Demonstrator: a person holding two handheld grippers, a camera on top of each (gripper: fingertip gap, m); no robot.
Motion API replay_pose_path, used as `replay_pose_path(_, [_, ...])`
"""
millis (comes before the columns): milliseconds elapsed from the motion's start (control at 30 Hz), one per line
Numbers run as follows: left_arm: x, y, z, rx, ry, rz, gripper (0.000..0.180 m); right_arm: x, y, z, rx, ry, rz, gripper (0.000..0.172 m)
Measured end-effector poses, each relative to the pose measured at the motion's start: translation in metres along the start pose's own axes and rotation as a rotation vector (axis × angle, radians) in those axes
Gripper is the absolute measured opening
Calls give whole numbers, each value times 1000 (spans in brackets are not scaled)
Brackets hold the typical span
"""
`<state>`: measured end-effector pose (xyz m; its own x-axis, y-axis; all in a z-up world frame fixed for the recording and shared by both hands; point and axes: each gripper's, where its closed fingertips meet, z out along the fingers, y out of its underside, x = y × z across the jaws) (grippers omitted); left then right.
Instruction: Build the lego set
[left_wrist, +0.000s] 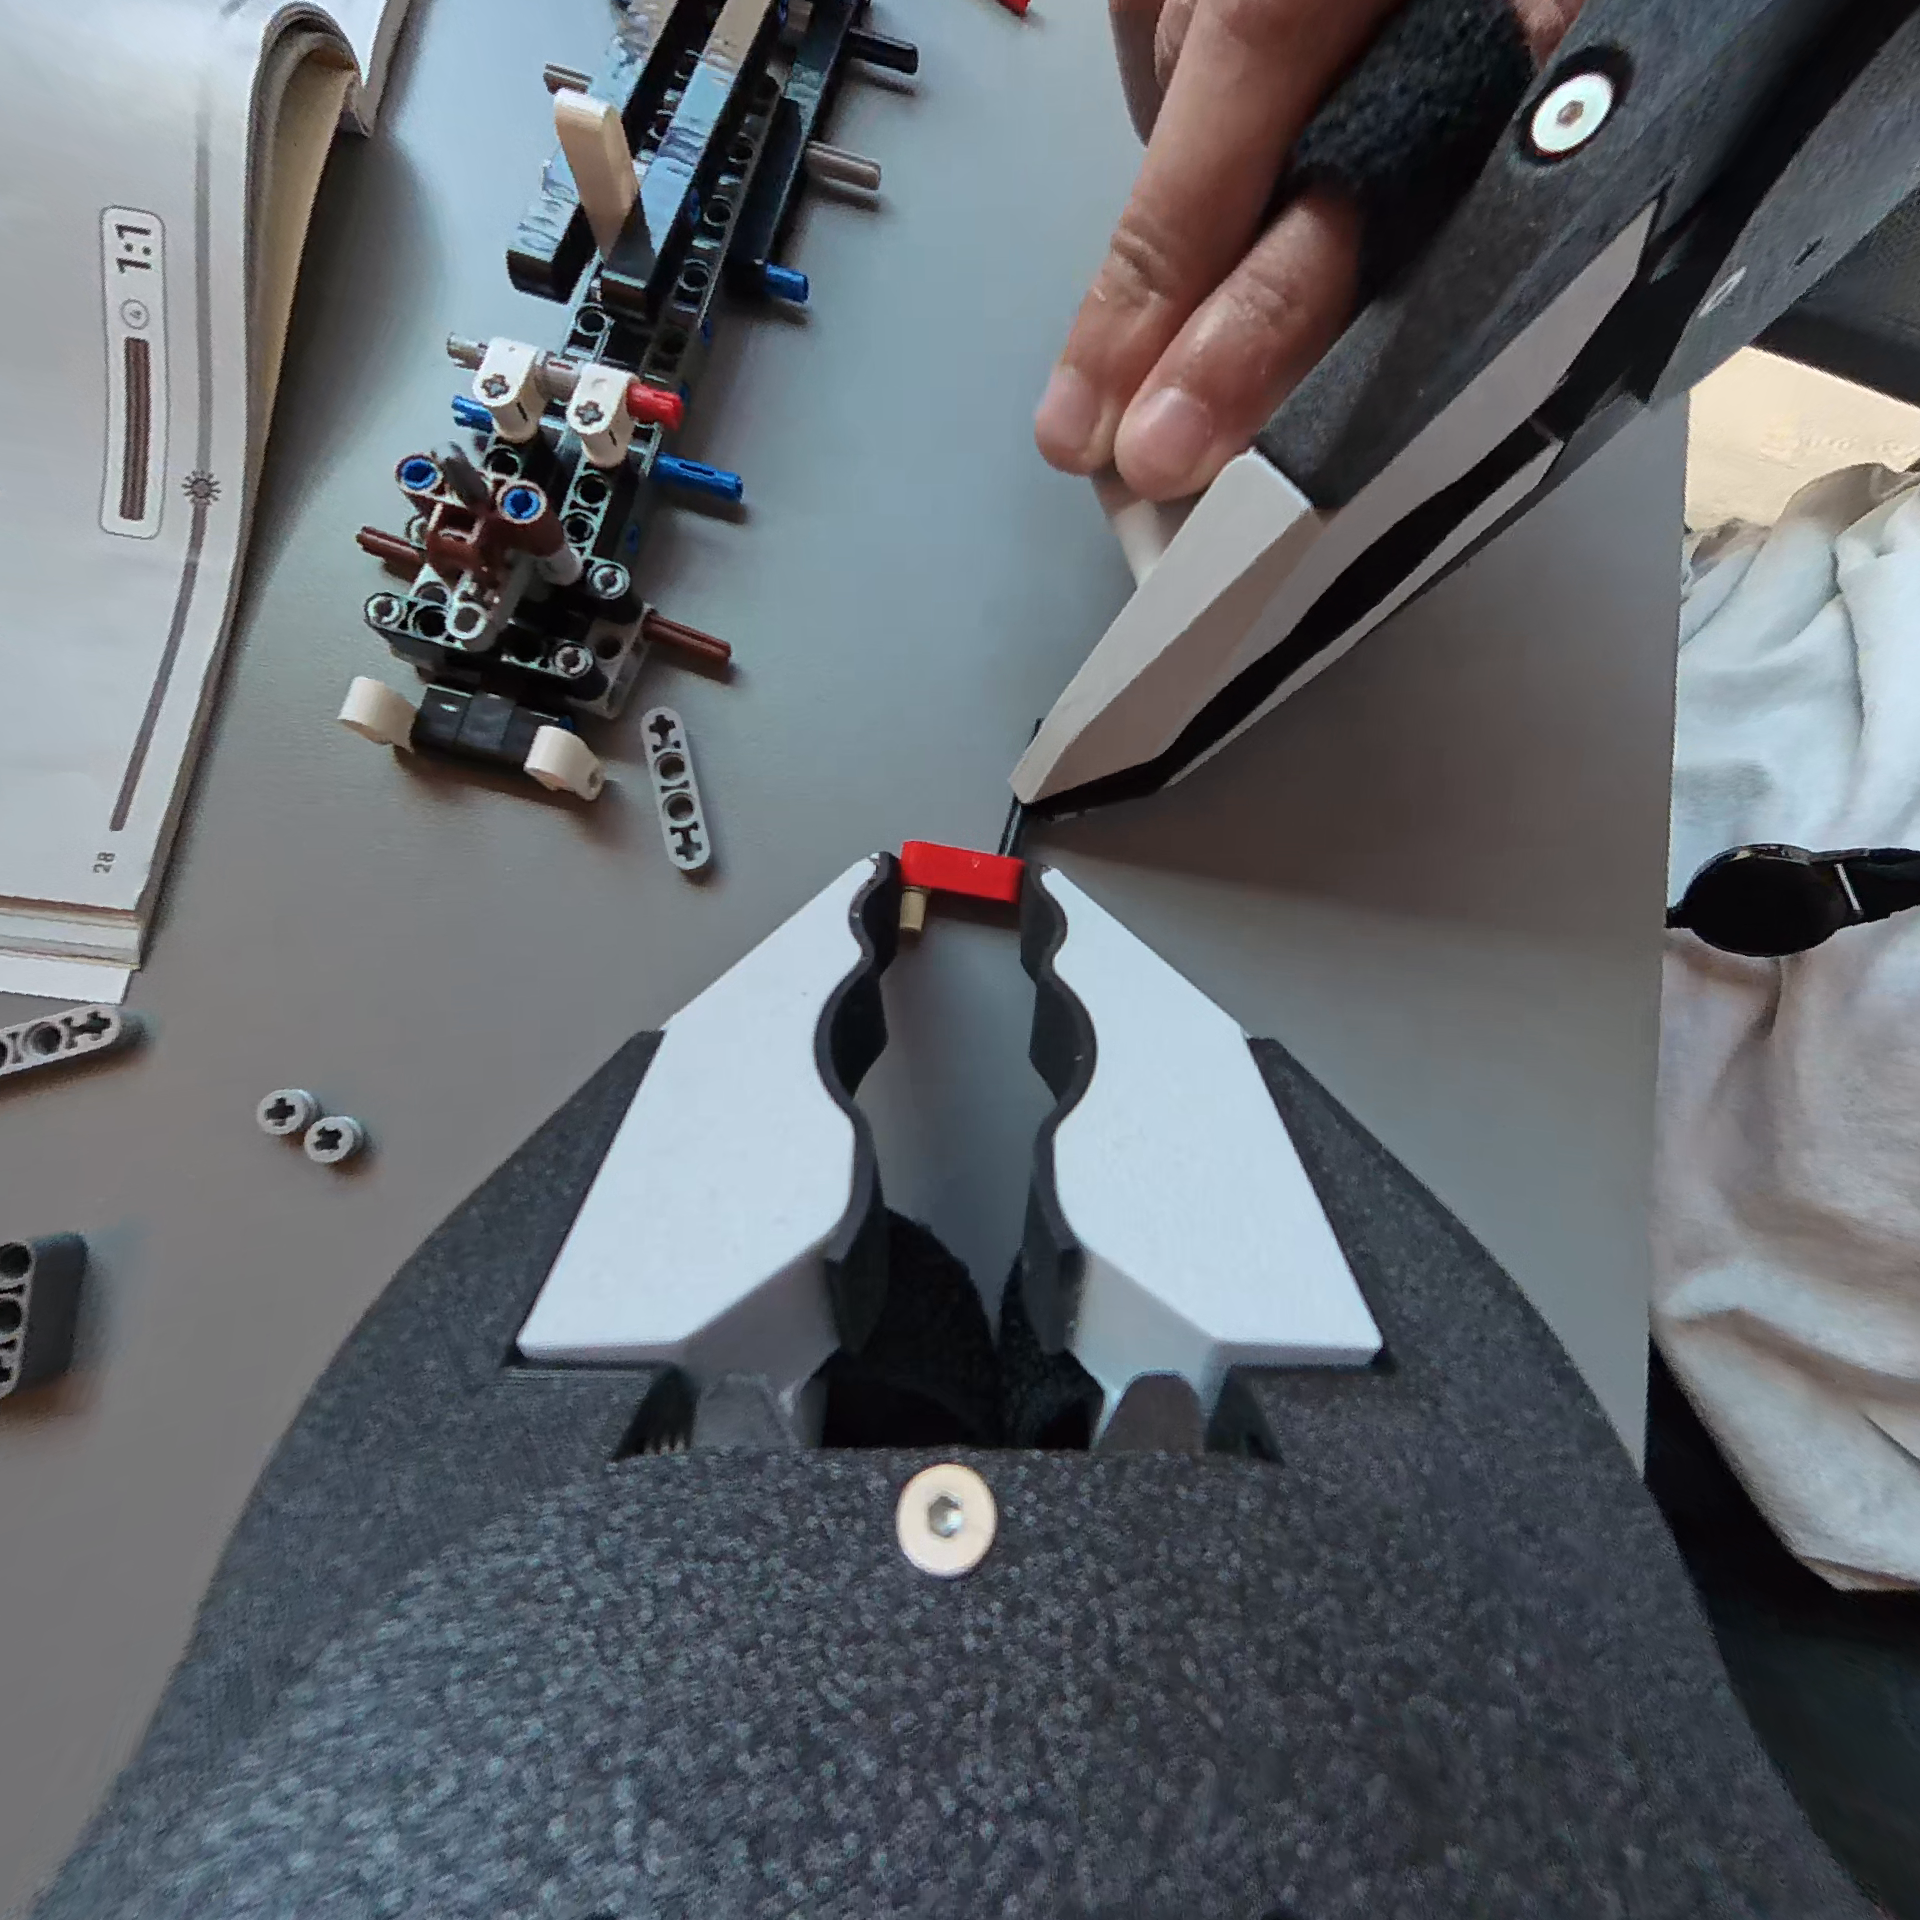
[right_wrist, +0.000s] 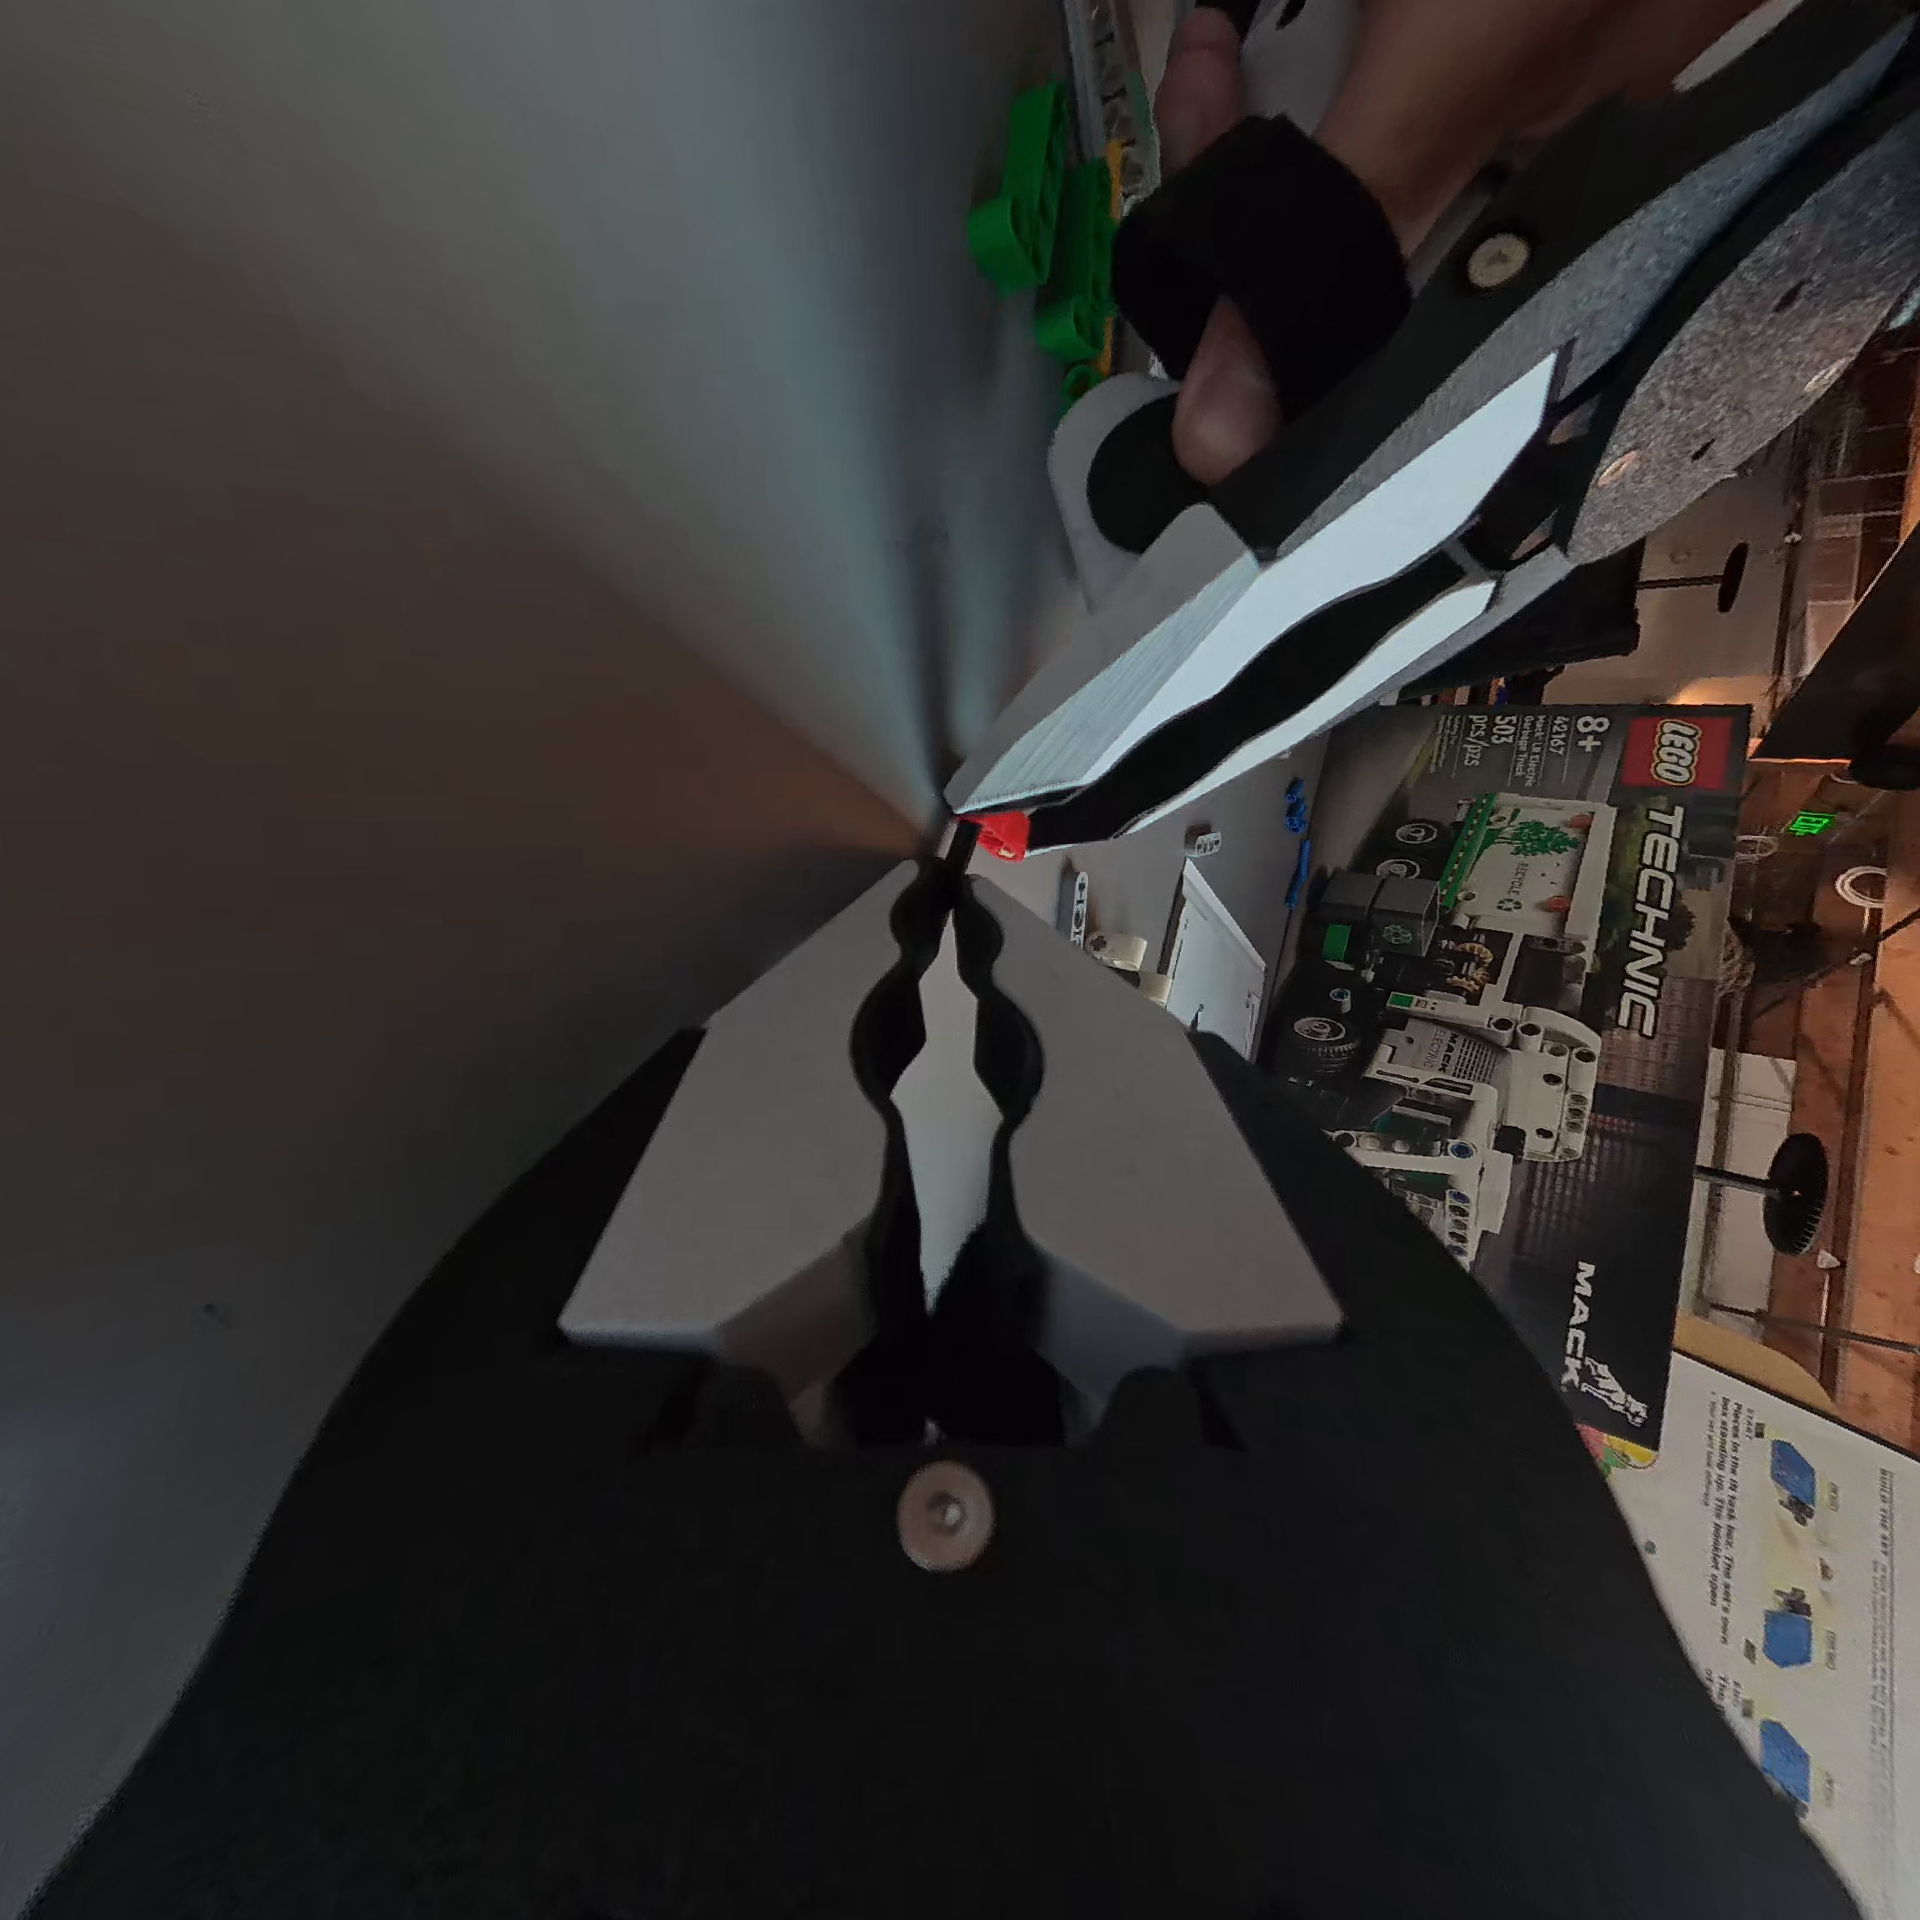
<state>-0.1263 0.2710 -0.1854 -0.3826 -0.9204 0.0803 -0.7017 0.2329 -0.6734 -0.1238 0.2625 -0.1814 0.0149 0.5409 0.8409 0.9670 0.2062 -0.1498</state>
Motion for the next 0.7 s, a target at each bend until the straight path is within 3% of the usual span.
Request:
replay_pose_path(300, [1, -1, 1, -2, 9, 34, 22, 1, -1, 2, 93, -31, 132, 1])
replay_pose_path(467, [1, -1, 1, 7, 18, 26, 22, 8, 3, -8, 215, -121, 406, 3])
replay_pose_path(600, [1, -1, 1, 4, 15, 29, 22, 1, 9, -8, 252, -308, 627, 22])
replay_pose_path(700, [1, -1, 1, 13, 23, 21, 22, 0, 9, -6, 261, -323, 658, 14])
